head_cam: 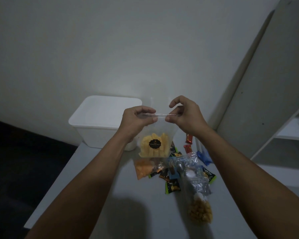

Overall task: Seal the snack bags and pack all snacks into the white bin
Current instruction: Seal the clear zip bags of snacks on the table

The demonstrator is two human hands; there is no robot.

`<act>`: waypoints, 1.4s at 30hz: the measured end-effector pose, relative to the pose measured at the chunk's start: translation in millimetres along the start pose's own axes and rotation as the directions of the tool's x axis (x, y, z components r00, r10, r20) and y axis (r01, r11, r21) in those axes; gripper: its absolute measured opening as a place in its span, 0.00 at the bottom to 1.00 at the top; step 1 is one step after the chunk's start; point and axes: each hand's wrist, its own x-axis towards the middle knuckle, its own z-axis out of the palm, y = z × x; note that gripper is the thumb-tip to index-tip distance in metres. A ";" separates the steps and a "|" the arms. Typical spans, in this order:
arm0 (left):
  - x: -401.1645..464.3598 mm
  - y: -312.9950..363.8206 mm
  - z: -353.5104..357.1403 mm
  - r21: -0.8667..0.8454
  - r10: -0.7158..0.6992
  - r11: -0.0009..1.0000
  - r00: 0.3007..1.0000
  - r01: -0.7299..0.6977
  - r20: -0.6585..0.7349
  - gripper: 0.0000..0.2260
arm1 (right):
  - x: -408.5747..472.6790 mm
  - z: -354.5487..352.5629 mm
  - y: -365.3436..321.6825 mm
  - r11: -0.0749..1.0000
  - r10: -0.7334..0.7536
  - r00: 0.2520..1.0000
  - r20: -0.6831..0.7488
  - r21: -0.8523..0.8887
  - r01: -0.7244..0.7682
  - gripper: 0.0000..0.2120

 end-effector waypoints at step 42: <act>9.9 12.6 14.0 0.528 0.069 0.840 0.990 -0.126 0.125 0.02 | -8.3 -1.8 6.4 0.997 0.016 1.000 -0.012 0.072 -0.015 0.23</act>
